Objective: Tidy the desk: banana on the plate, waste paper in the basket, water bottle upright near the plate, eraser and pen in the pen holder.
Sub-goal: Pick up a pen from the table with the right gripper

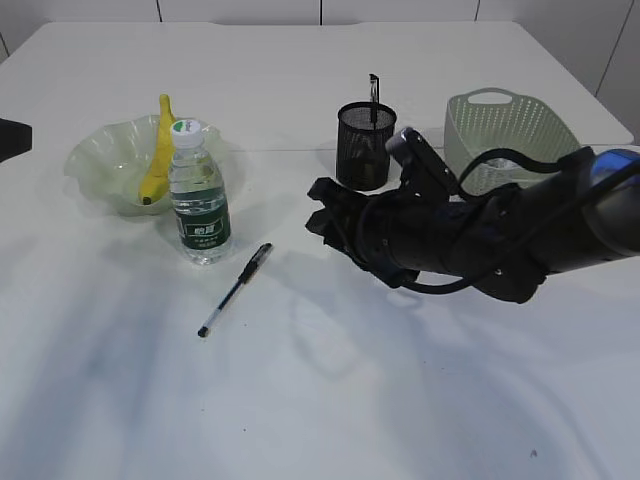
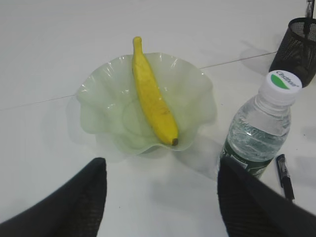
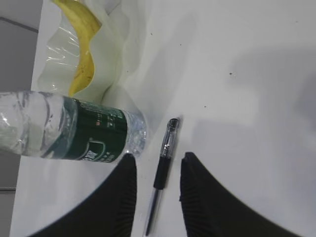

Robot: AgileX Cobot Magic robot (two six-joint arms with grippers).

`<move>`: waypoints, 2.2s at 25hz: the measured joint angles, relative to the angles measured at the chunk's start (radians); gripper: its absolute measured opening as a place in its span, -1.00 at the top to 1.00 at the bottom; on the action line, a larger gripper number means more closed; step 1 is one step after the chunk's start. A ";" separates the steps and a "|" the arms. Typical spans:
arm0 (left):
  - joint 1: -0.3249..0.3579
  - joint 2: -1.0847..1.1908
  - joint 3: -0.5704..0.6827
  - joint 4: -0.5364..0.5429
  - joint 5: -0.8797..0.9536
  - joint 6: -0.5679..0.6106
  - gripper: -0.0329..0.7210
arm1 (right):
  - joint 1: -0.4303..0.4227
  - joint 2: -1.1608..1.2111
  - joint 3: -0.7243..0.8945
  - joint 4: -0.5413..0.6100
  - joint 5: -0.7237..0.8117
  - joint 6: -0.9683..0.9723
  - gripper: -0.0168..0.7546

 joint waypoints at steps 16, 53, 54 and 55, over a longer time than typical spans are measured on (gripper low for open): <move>0.000 0.000 0.000 0.000 -0.004 0.000 -0.40 | 0.040 0.017 -0.073 -0.007 0.031 0.034 0.35; 0.000 0.010 0.000 0.002 -0.022 0.002 -0.40 | 0.135 0.021 -0.332 -0.319 0.625 0.005 0.34; 0.000 0.014 0.000 0.002 -0.023 0.002 -0.40 | 0.135 0.021 -0.332 -0.320 0.632 0.005 0.34; 0.000 0.017 0.000 0.002 -0.023 0.002 -0.40 | 0.135 0.021 -0.332 -0.322 0.645 0.005 0.34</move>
